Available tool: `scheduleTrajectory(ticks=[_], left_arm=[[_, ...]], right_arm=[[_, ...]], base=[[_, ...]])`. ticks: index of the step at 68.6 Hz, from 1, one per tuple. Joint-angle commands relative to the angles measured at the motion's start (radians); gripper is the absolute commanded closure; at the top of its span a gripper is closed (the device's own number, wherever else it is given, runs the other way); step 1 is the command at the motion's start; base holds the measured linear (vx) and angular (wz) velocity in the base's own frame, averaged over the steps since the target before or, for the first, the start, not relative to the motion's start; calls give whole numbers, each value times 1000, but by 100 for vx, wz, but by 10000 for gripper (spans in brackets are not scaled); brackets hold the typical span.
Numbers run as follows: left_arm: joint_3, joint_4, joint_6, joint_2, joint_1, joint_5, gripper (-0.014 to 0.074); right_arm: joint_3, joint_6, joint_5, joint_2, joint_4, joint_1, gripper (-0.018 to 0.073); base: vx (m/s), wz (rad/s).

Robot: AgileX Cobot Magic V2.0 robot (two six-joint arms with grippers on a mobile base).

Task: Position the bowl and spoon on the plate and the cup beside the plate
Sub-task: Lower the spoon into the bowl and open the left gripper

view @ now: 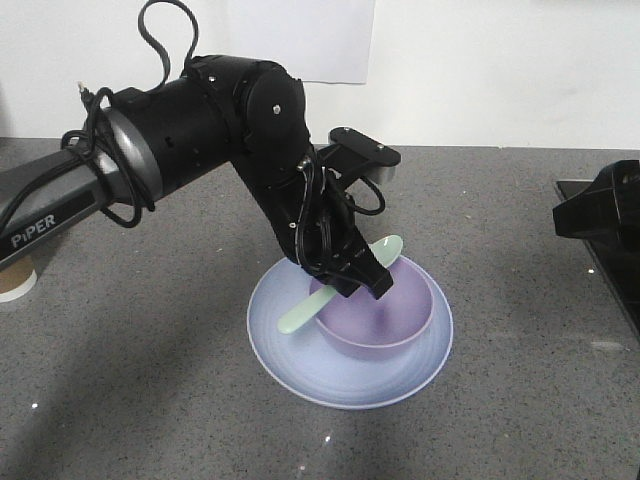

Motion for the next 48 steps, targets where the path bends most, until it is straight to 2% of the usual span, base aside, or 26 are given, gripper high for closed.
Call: scheduleTrajectory(ticks=[1,48], left_arm=[[-31,-18,-6,-54,-7,1,462],[-31,-18,-6,-54,-7,1,449]], right_arm=[[-22,-3,-52,-18,15,-6,54],[-22,-2,-53,-18,18,-6,54]], base=[[0,0],[0,0]])
